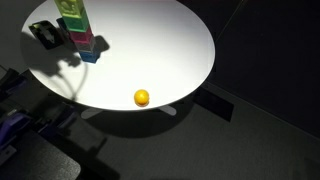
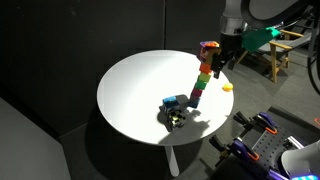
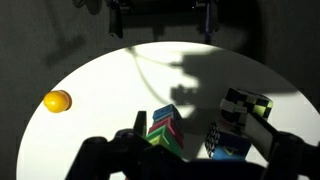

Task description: Pick up the block with the number one on it and put it on the block with the number four on it

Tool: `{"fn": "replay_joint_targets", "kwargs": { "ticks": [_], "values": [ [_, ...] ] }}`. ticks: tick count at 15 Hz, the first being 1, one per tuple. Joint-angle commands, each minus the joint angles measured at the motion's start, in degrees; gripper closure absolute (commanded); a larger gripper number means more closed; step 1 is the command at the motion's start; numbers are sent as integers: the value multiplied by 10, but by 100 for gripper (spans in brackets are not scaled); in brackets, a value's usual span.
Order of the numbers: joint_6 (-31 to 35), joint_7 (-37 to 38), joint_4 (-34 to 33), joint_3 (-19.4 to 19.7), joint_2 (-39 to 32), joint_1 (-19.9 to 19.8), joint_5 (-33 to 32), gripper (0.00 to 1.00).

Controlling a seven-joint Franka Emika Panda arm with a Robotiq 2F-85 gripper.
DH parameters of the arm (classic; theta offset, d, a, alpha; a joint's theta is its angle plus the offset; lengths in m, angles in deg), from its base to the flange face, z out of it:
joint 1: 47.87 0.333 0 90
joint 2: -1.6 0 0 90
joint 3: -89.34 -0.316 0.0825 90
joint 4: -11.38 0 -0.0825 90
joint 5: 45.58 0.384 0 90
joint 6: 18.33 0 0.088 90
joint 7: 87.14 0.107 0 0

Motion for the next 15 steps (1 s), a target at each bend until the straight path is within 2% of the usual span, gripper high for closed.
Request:
{"fn": "replay_joint_targets", "kwargs": {
  "ticks": [1,7,15],
  "values": [
    [41,16,9,-10,-16,12,-15,0],
    [115,19,24,-22,-44,25,-24,0],
    [176,10,36,-24,-70,33,-25,0]
  ]
}}
